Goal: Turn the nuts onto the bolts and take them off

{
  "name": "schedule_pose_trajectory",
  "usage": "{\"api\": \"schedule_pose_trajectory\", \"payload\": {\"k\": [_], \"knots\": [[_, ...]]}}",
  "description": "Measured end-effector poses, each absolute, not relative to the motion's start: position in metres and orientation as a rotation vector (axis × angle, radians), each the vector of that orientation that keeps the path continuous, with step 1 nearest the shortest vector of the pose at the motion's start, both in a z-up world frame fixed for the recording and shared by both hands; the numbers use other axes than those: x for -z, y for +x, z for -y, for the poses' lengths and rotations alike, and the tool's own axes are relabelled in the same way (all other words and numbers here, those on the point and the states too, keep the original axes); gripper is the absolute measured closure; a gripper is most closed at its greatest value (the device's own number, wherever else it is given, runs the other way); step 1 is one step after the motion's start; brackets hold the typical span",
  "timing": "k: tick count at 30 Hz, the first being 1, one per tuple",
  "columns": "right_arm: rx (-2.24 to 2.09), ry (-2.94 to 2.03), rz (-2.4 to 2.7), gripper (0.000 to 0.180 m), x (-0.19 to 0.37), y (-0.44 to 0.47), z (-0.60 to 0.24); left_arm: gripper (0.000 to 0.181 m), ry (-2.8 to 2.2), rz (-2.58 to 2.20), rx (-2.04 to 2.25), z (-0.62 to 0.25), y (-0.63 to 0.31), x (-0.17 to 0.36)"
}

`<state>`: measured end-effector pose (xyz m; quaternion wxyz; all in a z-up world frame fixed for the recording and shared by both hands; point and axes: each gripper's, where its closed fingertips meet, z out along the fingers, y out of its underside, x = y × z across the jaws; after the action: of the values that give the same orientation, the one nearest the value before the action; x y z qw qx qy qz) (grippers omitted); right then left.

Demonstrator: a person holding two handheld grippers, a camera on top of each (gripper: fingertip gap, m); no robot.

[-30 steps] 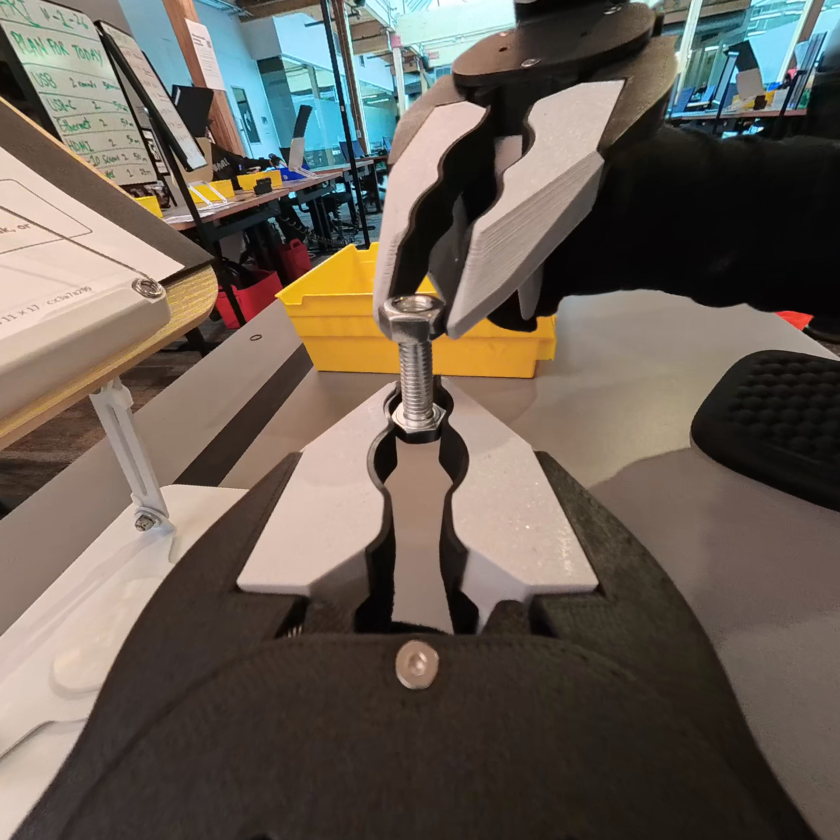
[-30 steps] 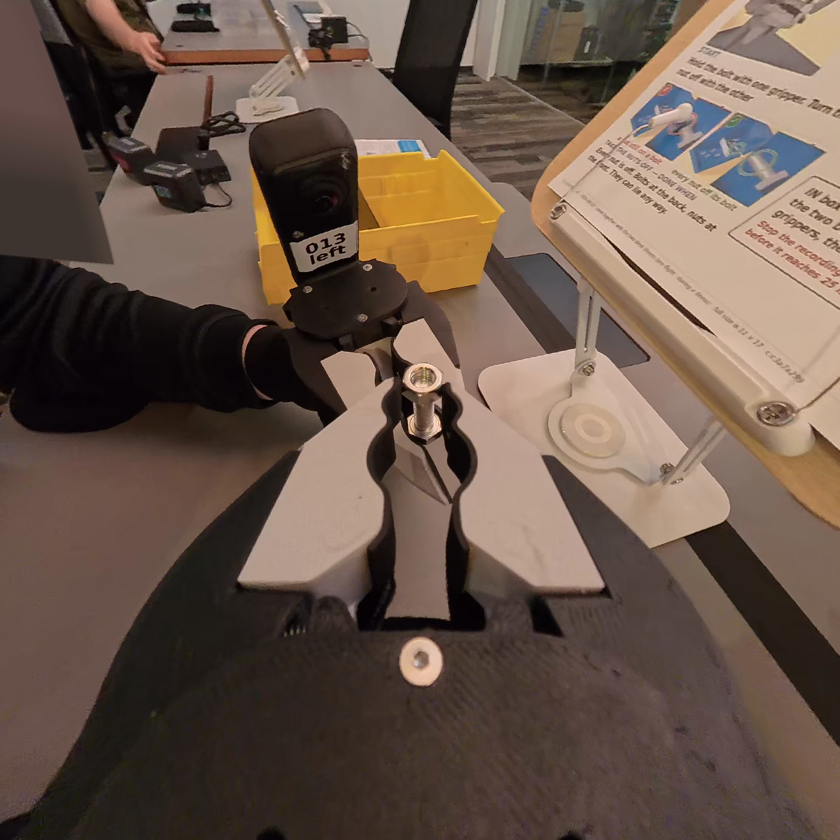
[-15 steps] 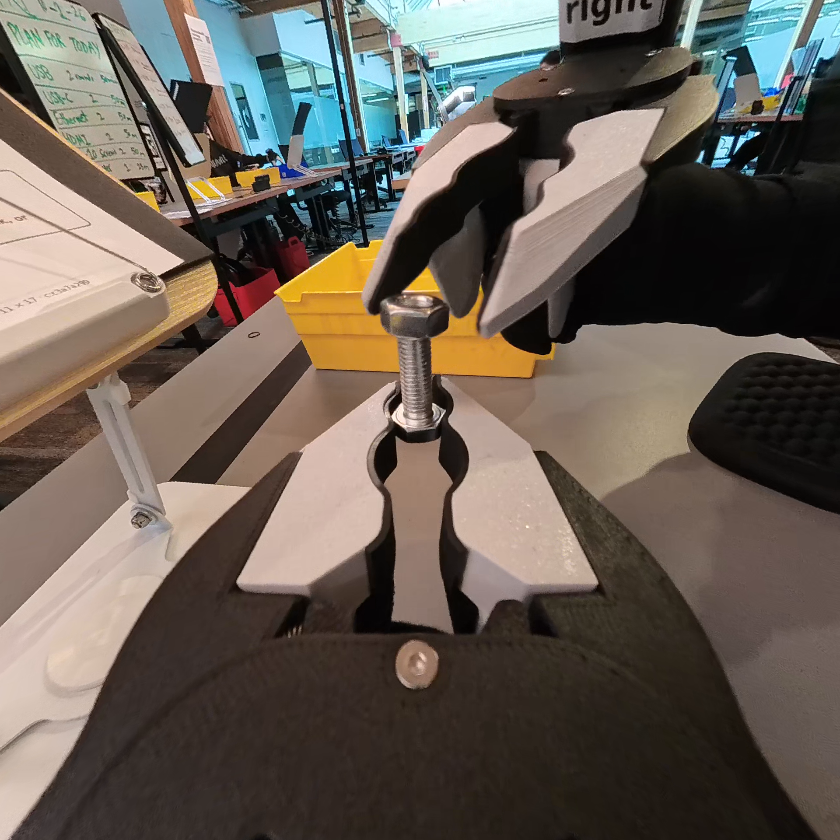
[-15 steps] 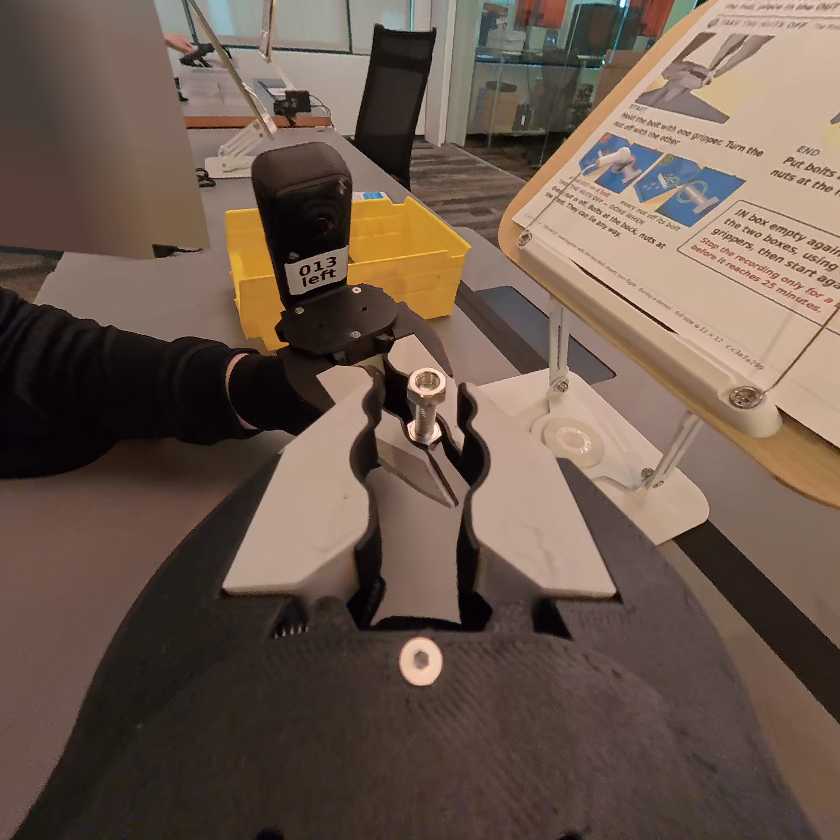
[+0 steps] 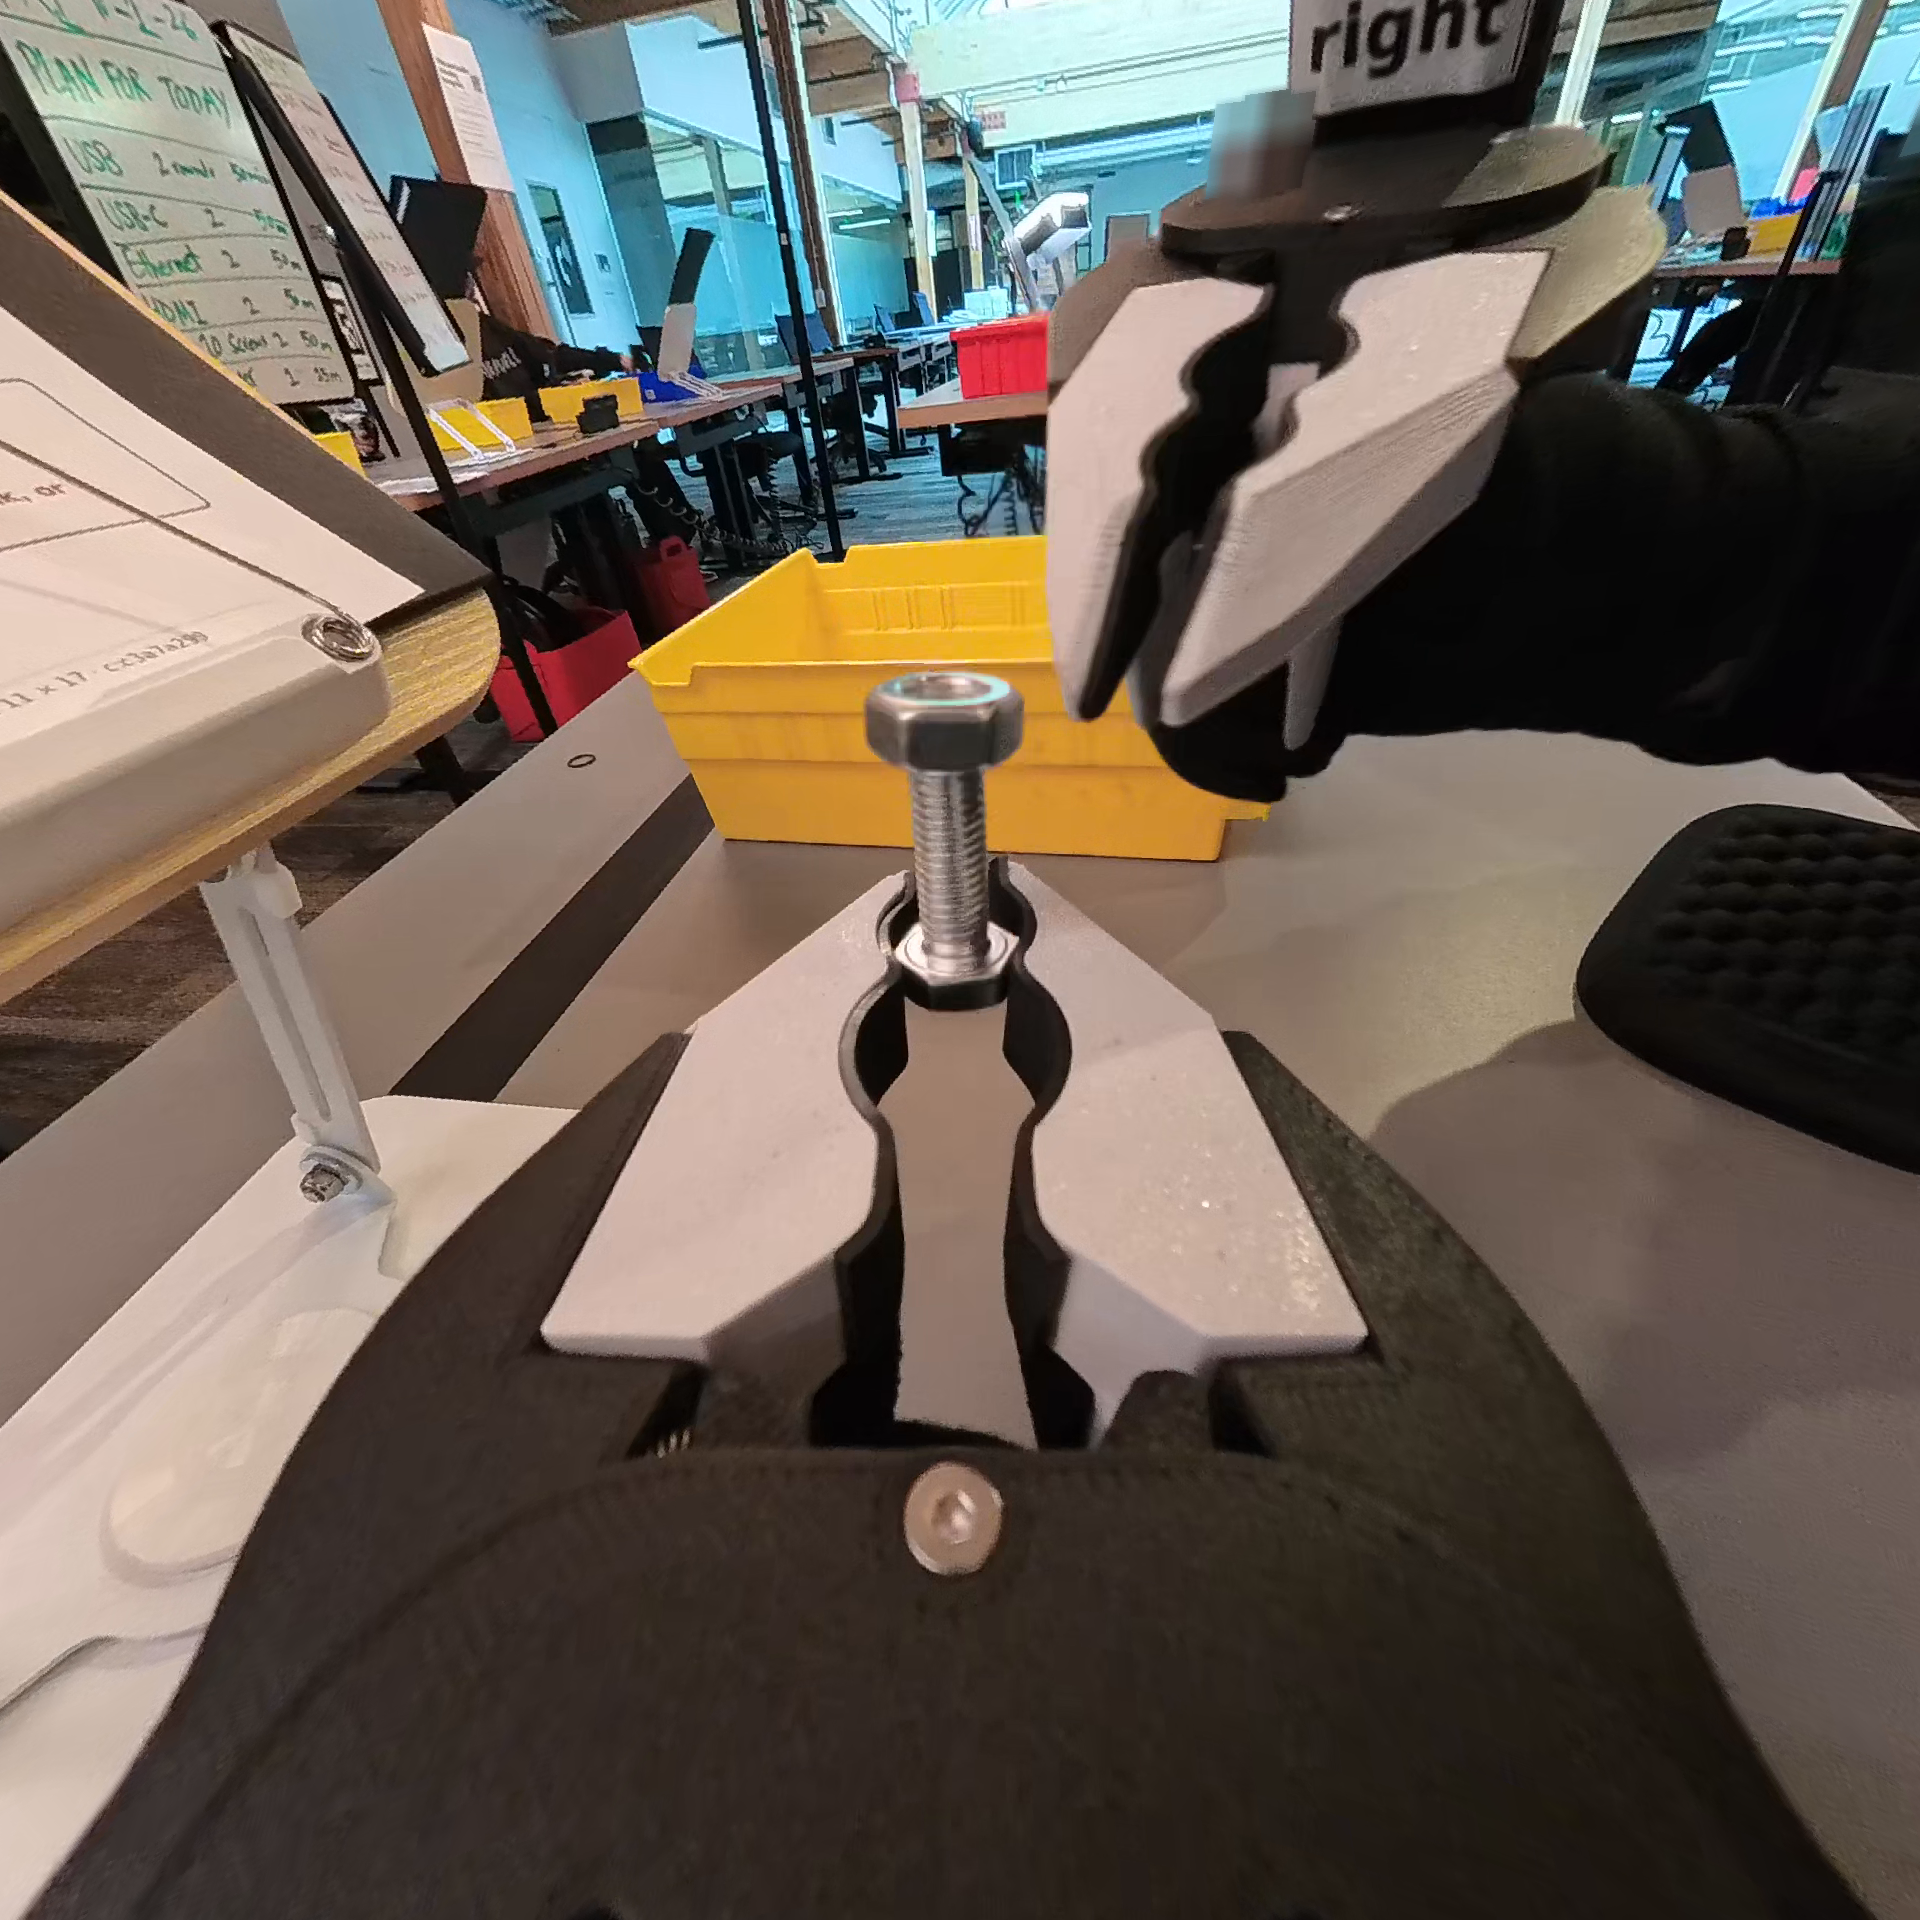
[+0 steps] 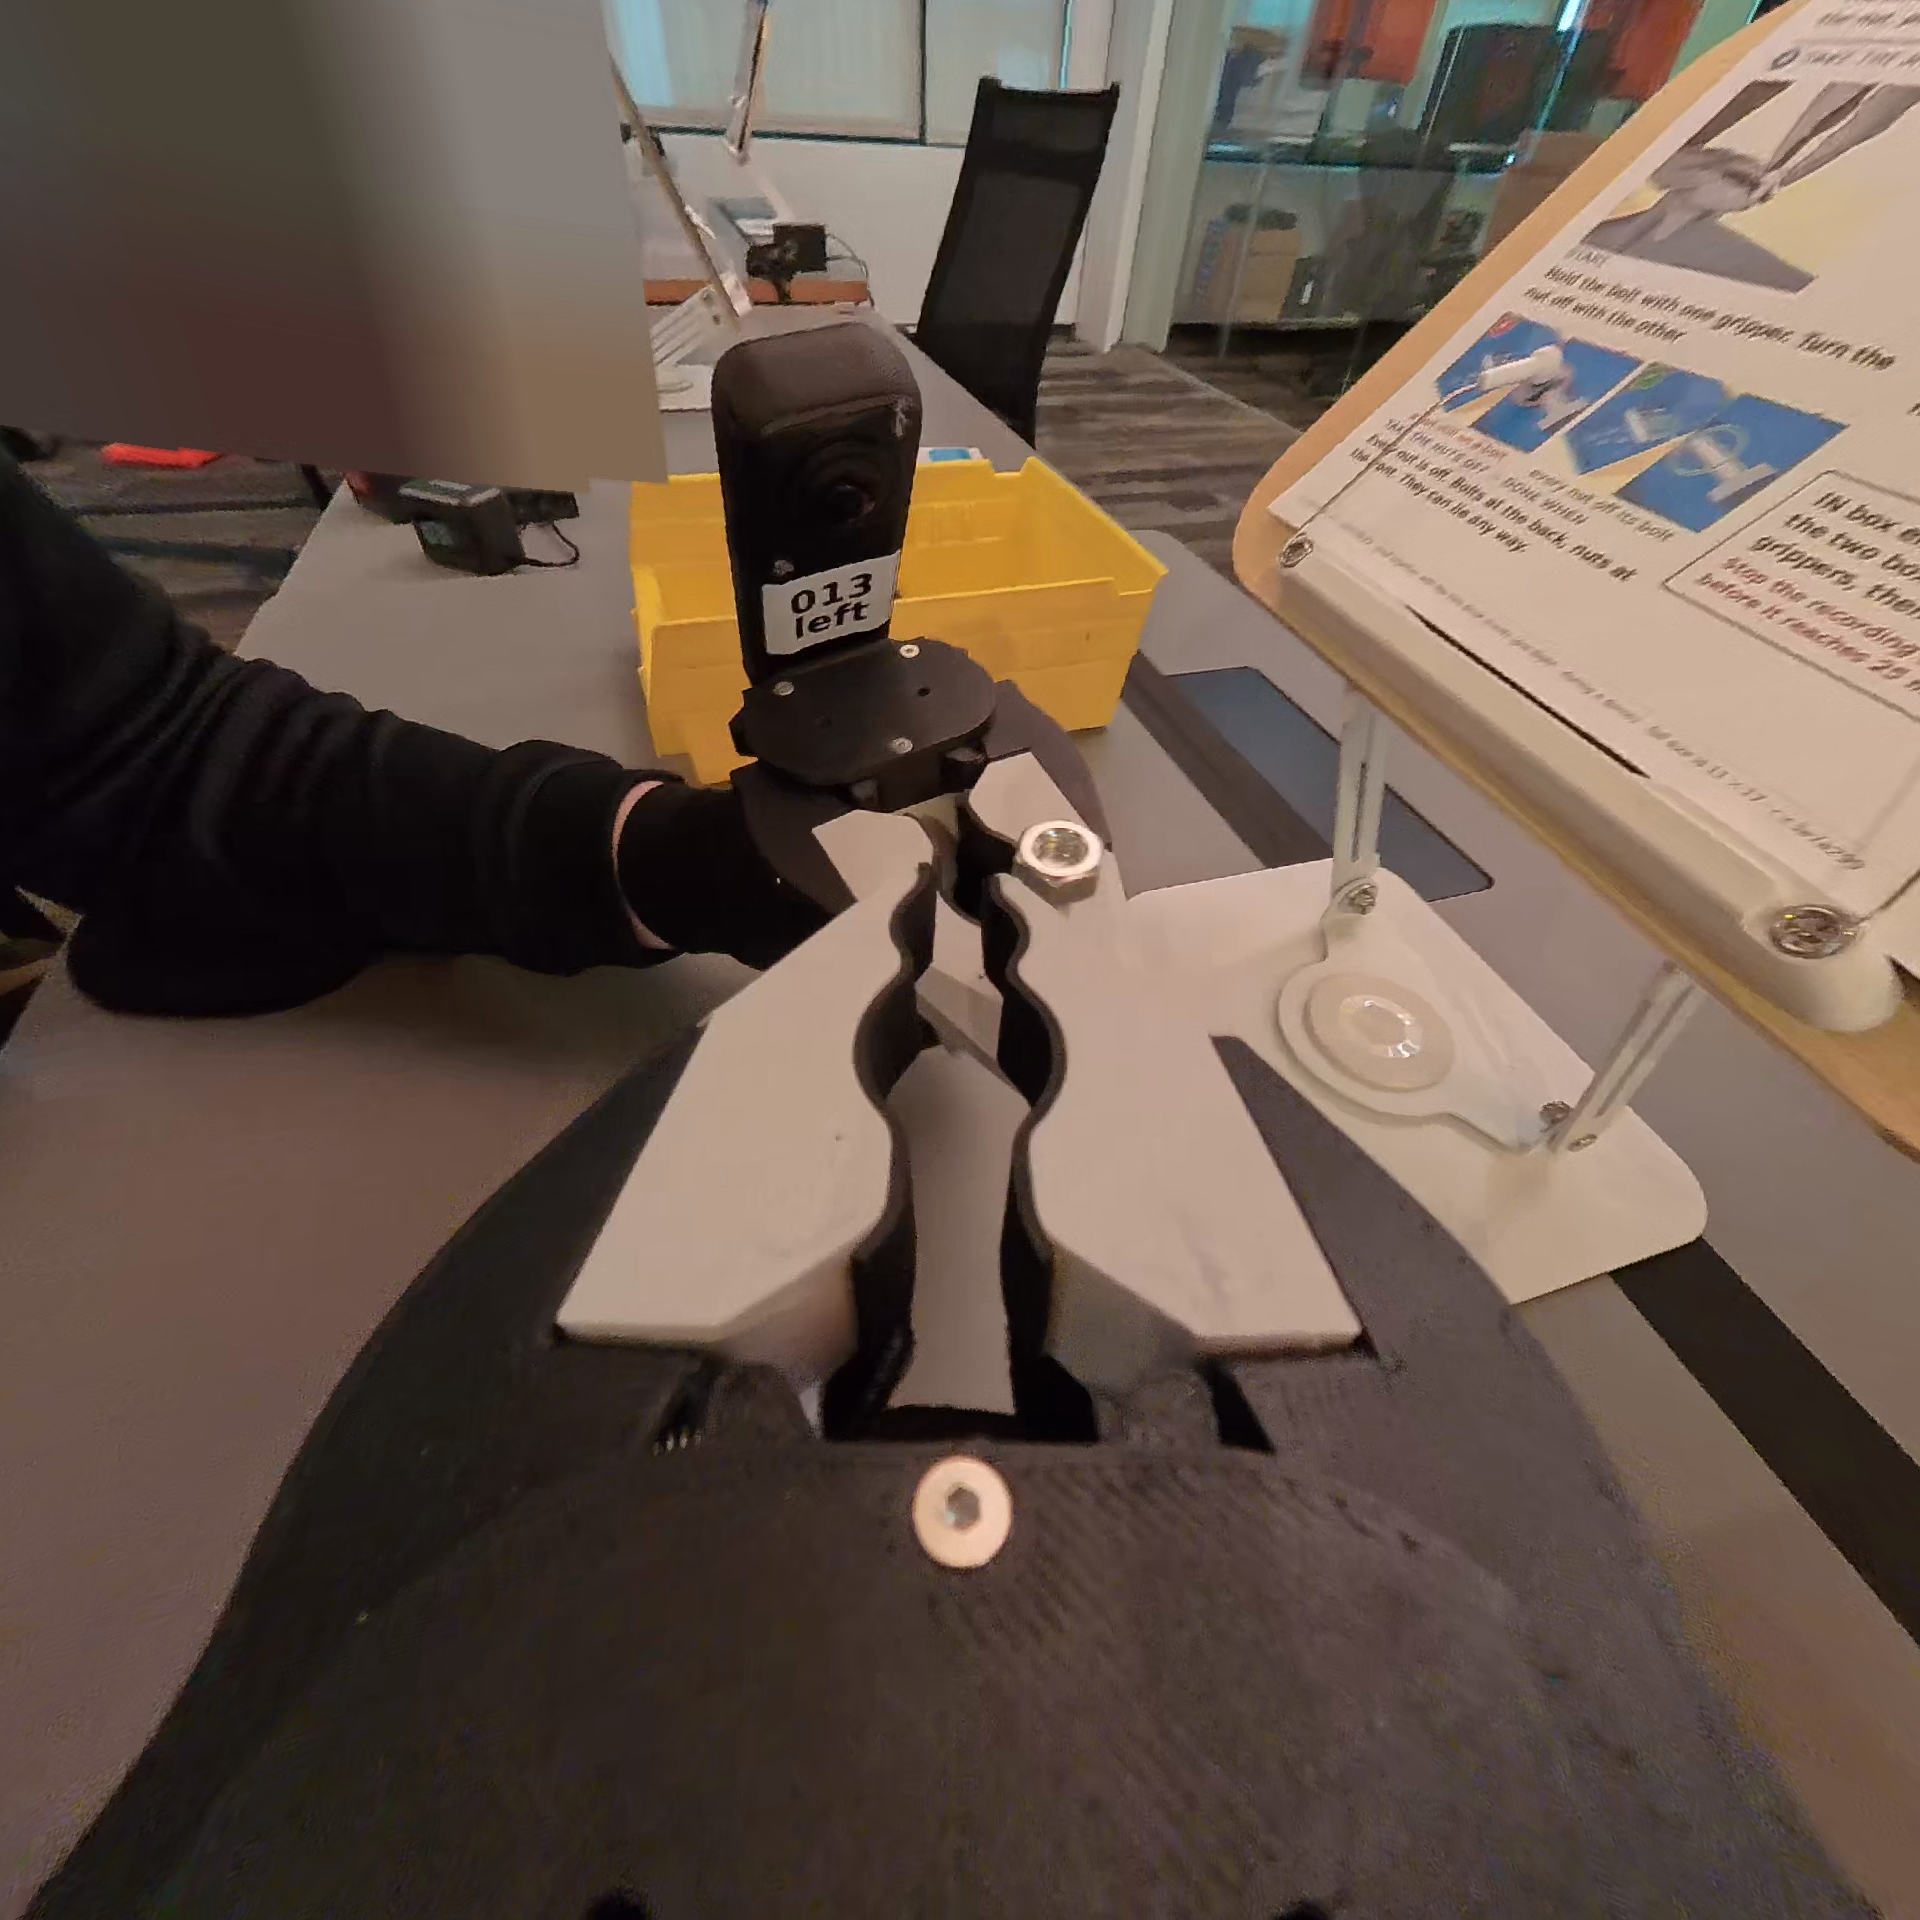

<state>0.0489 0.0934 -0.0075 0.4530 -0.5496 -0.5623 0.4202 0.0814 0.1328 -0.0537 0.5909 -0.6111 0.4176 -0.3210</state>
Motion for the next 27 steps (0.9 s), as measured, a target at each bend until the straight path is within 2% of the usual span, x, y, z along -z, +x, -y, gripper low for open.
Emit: {"api": "schedule_pose_trajectory", "payload": {"k": [1,6,10,12,15,17,20,22,25,26,27], "knots": [[-1.034,-1.354,1.378,0.170,0.006,0.050,-0.094,0.170,-1.422,-0.971,0.748,-0.133,0.081,0.054],[-1.018,-1.369,1.309,0.148,0.003,0.050,-0.106,0.170,-1.423,-0.975,0.749,-0.132,0.082,0.054],[-1.031,-1.368,1.333,0.146,0.007,0.045,-0.102,0.170,-1.422,-0.975,0.750,-0.132,0.082,0.054],[-1.030,-1.368,1.333,0.151,0.008,0.045,-0.102,0.170,-1.423,-0.974,0.748,-0.133,0.082,0.054],[-1.064,-1.382,1.347,0.171,0.009,0.049,-0.100,0.170,-1.423,-0.971,0.750,-0.133,0.081,0.054],[-1.044,-1.405,1.339,0.165,0.011,0.051,-0.103,0.170,-1.424,-0.969,0.750,-0.133,0.081,0.054],[-1.020,-1.392,1.318,0.145,0.009,0.048,-0.106,0.170,-1.426,-0.968,0.751,-0.133,0.080,0.055],[-1.038,-1.376,1.308,0.137,0.007,0.044,-0.105,0.170,-1.427,-0.970,0.749,-0.134,0.081,0.055],[-1.040,-1.370,1.331,0.140,0.010,0.043,-0.100,0.170,-1.427,-0.971,0.748,-0.133,0.081,0.055],[-1.048,-1.368,1.338,0.147,0.010,0.043,-0.098,0.170,-1.427,-0.973,0.747,-0.133,0.081,0.055],[-1.062,-1.364,1.351,0.164,0.010,0.045,-0.095,0.170,-1.426,-0.972,0.748,-0.133,0.081,0.055]]}}
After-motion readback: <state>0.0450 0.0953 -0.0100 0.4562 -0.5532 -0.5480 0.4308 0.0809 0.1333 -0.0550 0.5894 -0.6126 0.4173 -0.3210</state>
